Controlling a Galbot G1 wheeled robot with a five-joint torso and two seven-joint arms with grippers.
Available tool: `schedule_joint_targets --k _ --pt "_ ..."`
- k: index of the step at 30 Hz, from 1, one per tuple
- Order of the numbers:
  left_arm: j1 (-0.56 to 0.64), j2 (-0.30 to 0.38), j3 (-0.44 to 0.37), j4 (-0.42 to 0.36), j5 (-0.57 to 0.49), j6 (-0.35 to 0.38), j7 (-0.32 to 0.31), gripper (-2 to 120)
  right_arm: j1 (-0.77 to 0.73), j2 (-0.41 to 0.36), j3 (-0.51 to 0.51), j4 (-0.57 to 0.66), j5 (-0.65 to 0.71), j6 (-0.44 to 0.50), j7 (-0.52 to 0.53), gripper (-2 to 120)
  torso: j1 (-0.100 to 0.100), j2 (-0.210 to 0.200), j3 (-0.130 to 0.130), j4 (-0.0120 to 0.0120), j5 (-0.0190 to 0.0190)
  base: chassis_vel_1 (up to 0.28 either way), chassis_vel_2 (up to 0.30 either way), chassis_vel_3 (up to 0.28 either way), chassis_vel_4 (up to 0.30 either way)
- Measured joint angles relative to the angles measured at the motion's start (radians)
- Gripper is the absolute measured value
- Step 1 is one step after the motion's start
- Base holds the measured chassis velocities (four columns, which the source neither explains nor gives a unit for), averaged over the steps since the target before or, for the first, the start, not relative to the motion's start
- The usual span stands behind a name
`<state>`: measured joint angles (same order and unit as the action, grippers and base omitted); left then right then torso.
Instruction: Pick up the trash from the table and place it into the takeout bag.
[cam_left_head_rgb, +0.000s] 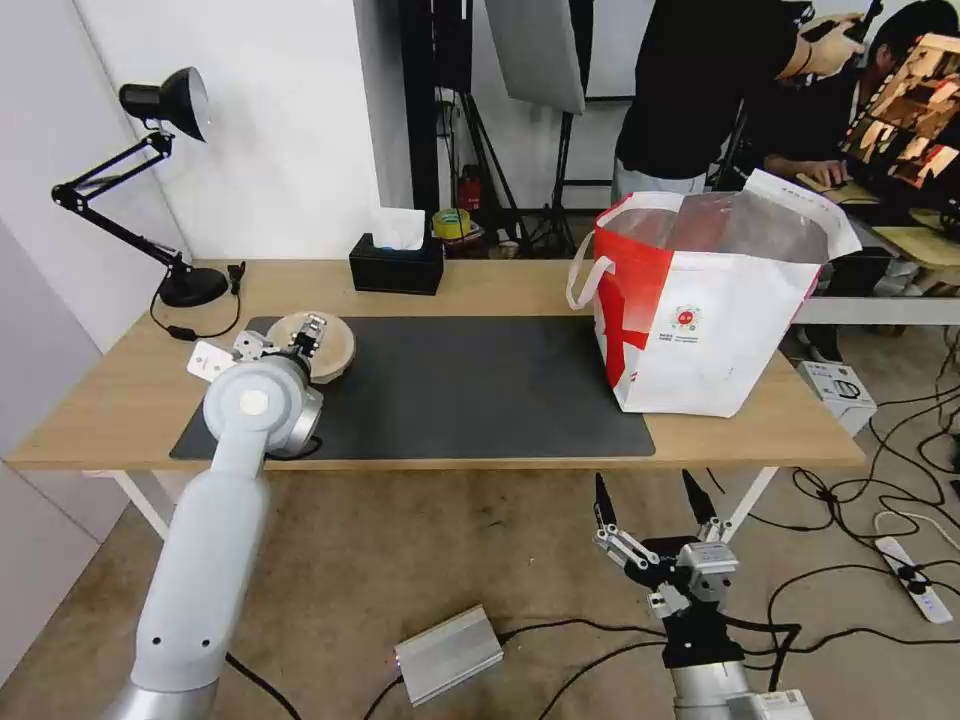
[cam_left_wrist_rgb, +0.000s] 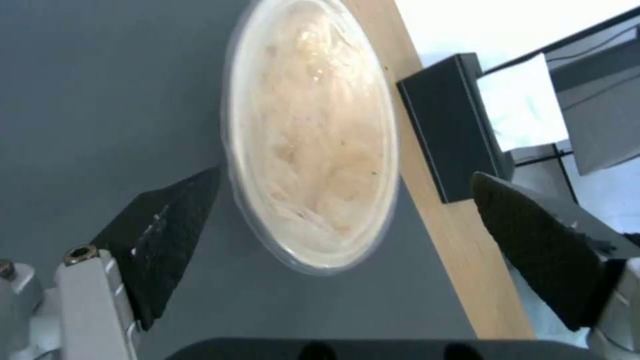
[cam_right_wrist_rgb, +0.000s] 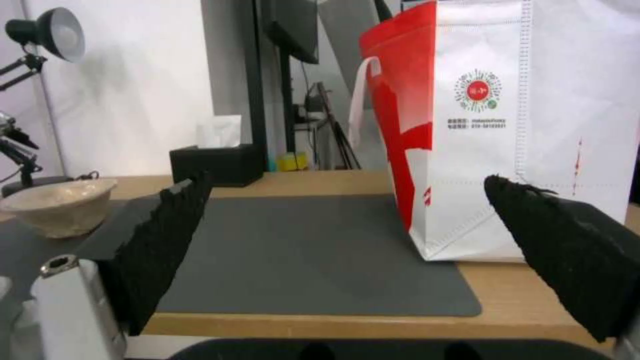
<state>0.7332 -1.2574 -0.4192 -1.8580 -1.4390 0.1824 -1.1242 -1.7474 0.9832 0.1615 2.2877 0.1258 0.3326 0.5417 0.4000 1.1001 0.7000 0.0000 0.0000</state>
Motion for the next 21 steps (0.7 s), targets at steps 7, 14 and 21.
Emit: schedule_joint_targets --k 7,14,21 --pt "0.0 0.004 -0.008 0.0 0.001 -0.006 -0.003 100 0.0 0.0 0.0 0.0 0.0 0.0 0.0 100 0.0 0.0 0.0 0.0 0.0 0.0 0.0 0.0 0.0" --pt "-0.018 -0.001 -0.001 0.032 0.004 -0.007 -0.011 100 0.0 0.0 0.0 0.0 0.0 0.0 0.0 100 0.0 0.0 0.0 0.0 -0.0001 0.0 0.0 0.0 0.0" --pt "-0.045 -0.008 0.018 0.084 0.023 -0.007 -0.029 100 0.0 0.0 0.0 0.0 0.0 0.0 0.0 100 0.0 0.0 0.0 0.0 0.0 0.0 0.0 0.0 0.0"
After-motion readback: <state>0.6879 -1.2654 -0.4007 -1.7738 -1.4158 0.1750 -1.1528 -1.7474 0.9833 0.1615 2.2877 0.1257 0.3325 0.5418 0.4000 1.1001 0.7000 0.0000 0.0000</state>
